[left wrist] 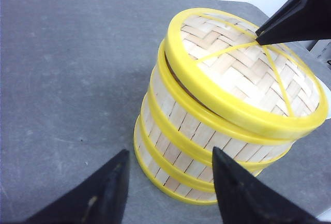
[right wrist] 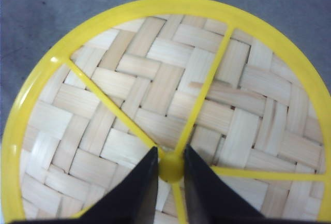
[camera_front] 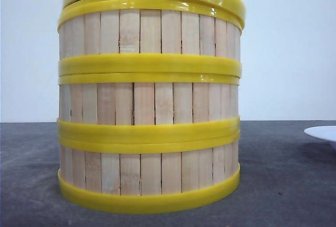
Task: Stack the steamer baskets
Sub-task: 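Lower the lid onto the top basket and release with the right gripper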
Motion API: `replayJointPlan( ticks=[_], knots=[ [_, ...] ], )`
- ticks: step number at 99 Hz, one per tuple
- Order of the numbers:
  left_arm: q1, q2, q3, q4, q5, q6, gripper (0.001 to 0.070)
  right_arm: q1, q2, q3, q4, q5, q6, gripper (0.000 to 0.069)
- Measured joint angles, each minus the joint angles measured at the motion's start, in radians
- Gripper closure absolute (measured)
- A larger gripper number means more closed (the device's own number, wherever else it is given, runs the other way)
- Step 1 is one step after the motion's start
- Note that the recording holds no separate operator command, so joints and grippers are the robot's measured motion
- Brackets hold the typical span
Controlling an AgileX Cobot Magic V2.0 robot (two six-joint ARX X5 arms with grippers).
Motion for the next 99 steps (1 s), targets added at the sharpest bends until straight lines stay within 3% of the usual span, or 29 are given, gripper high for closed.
replayJointPlan(
  ticks=[67,73,85,99],
  knots=[
    [0.0,0.0,0.0,-0.002,0.0,-0.008,0.0411,0.01,0.027,0.006,0.019,0.004,-0.014,0.0626],
    [0.0,0.0,0.0,-0.003,0.001,-0.008,0.0411,0.01,0.029,0.006,0.018,0.003,-0.015,0.0567],
    [0.0,0.0,0.0,-0.011,0.0,-0.008,0.0411,0.01,0.033,0.006,0.015,0.003,-0.015,0.0369],
    [0.0,0.0,0.0,-0.016,0.001,-0.008,0.0411,0.01,0.032,0.009,0.011,0.006,-0.021,0.0307]
  ],
)
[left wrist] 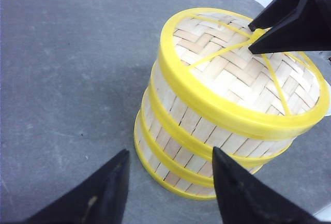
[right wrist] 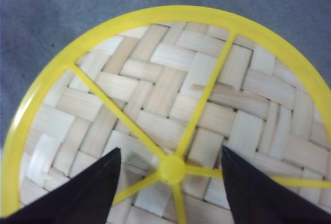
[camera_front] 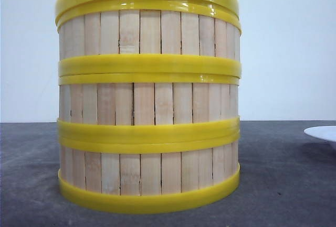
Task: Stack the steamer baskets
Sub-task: 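Lower the lid onto the top basket and release with the right gripper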
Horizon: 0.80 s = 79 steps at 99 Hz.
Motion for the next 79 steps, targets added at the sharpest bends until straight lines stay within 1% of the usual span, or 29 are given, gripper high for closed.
replayJointPlan(
  ticks=[10,22,29,31,49,62,71,79],
  knots=[
    [0.0,0.0,0.0,0.0,0.0,0.0,0.0411,0.0,-0.015,0.013,0.001,0.01,-0.001,0.03],
    [0.0,0.0,0.0,0.0,0.0,0.0,0.0411,0.0,-0.086,0.045,0.008,0.058,-0.002,0.03],
    [0.0,0.0,0.0,0.0,0.0,0.0,0.0411,0.0,-0.158,0.06,0.021,0.102,-0.005,0.03],
    [0.0,0.0,0.0,0.0,0.0,0.0,0.0411,0.0,-0.2,0.064,0.03,0.125,-0.006,0.03],
    [0.0,0.0,0.0,0.003,0.0,0.0,0.0411,0.0,-0.4,0.071,0.027,0.287,-0.008,0.03],
    [0.0,0.0,0.0,0.008,-0.002,0.0,0.0411,0.0,-0.518,0.069,0.002,0.345,-0.008,0.03],
    [0.0,0.0,0.0,0.021,-0.024,0.0,0.0411,0.001,-0.606,0.036,-0.005,0.375,-0.008,0.03],
    [0.0,0.0,0.0,0.043,-0.05,0.001,0.0411,0.001,-0.69,-0.035,-0.009,0.399,-0.006,0.03]
  ],
)
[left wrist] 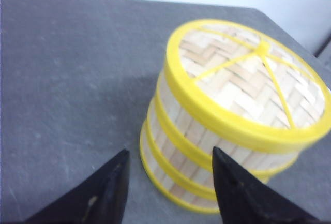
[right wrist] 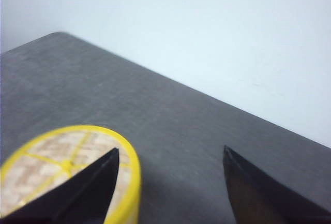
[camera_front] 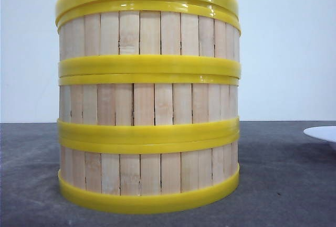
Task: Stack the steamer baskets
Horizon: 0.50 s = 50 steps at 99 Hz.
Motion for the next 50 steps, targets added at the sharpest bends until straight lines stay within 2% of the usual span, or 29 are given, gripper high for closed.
replayJointPlan(
  ticks=[11,32,50],
  knots=[
    [0.0,0.0,0.0,0.038,-0.005,0.001,0.0411,0.0,-0.135,-0.144,-0.001,0.045,0.029,0.03],
    [0.0,0.0,0.0,0.042,-0.005,0.001,0.0411,0.0,-0.36,-0.45,0.007,0.048,0.122,0.03],
    [0.0,0.0,0.0,0.04,-0.005,0.001,0.0411,0.0,-0.456,-0.524,0.022,0.048,0.164,0.03]
  ],
)
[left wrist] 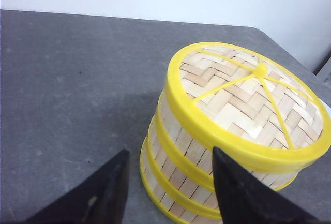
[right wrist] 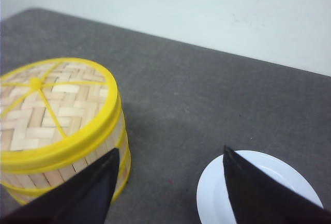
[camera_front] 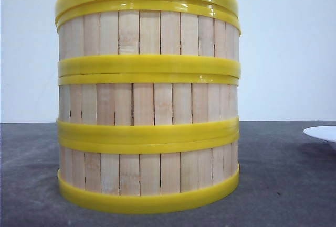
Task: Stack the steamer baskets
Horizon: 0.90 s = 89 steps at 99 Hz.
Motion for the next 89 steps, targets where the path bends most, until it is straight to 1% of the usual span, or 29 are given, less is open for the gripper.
replayJointPlan(
  ticks=[9,13,17,23,25,29,34,48,89],
  knots=[
    [0.0,0.0,0.0,0.0,0.0,0.0,0.0412,0.0,0.001,0.0,0.007,0.0,0.006,0.0301],
    [0.0,0.0,0.0,0.0,0.0,0.0,0.0421,0.0,0.002,0.0,0.007,-0.001,0.008,0.0318],
    [0.0,0.0,0.0,-0.001,0.0,0.003,0.047,0.0,0.003,0.0,0.008,0.0,0.01,0.038],
    [0.0,0.0,0.0,-0.002,0.0,0.003,0.0591,0.0,0.004,0.0,0.009,-0.001,0.01,0.0538],
    [0.0,0.0,0.0,-0.002,0.0,0.003,0.0619,0.0,0.004,0.0,0.01,-0.001,0.01,0.0577],
    [0.0,0.0,0.0,-0.002,0.0,0.003,0.0652,0.0,0.004,0.0,0.01,-0.001,0.01,0.0625],
    [0.0,0.0,0.0,-0.002,0.0,0.003,0.0672,0.0,0.004,0.0,0.013,-0.001,0.01,0.0656],
    [0.0,0.0,0.0,-0.005,0.0,0.003,0.0682,0.0,0.004,0.0,0.017,-0.001,0.011,0.068],
    [0.0,0.0,0.0,-0.012,0.0,0.003,0.0682,0.0,0.004,0.0,0.017,-0.001,0.011,0.0682]
  ],
)
